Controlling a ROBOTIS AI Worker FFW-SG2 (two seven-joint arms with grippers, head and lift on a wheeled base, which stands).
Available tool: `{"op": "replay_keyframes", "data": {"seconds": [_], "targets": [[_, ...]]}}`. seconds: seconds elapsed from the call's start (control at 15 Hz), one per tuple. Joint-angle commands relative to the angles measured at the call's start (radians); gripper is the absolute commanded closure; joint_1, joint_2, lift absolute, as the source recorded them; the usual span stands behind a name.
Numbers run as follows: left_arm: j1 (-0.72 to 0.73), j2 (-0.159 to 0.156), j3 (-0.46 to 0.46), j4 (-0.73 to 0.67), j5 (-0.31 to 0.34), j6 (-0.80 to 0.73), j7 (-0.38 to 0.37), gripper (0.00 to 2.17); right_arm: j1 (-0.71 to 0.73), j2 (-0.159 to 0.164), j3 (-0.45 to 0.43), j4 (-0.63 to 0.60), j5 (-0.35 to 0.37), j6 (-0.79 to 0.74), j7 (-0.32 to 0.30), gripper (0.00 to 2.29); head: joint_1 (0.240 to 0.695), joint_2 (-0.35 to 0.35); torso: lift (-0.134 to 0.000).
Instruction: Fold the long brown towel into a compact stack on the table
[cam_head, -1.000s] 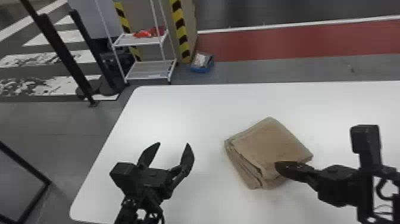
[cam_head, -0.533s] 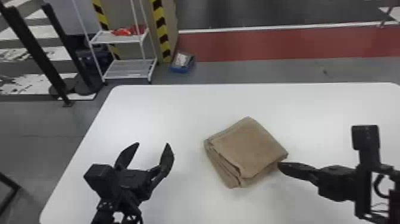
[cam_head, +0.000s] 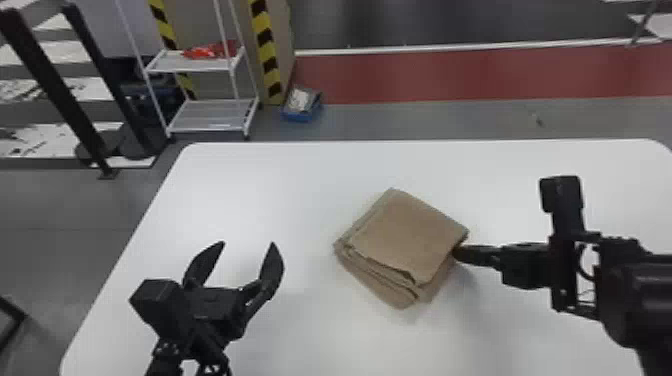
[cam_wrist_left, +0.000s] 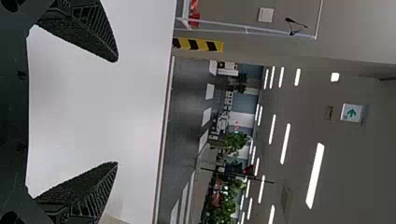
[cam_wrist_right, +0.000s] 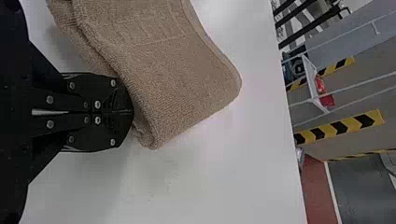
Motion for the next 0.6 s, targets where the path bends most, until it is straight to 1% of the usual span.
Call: {"op": "replay_keyframes", "data": {"seconds": [0.0,0.13,0.27,0.33,0.53], "targets": [[-0.001,0.0,-0.001,0.0,0.0,0.0,0.0,0.08,-0.076,0.01,0.02,0.087,-0.001,-0.035,-0.033,1.95,0.695,0.11,-0.123],[-0.001,0.0,0.0,0.0,0.0,0.0,0.0,0.08,-0.135,0.019,0.047,0.171,-0.001,-0.093,-0.066,1.95,0.695,0.11,-0.123],[-0.001,0.0,0.002,0.0,0.0,0.0,0.001,0.08,-0.173,0.04,0.064,0.236,0.0,-0.155,-0.092,1.95,0.695,0.116,-0.123],[-0.001,0.001,0.003,0.0,0.0,0.003,0.001,0.08,-0.19,0.043,0.073,0.265,0.0,-0.179,-0.113,1.96,0.695,0.122,-0.123],[-0.005,0.001,0.005,0.002,0.0,0.003,0.001,0.08,-0.231,0.043,0.098,0.334,0.0,-0.228,-0.136,1.95,0.695,0.139,-0.123]]}}
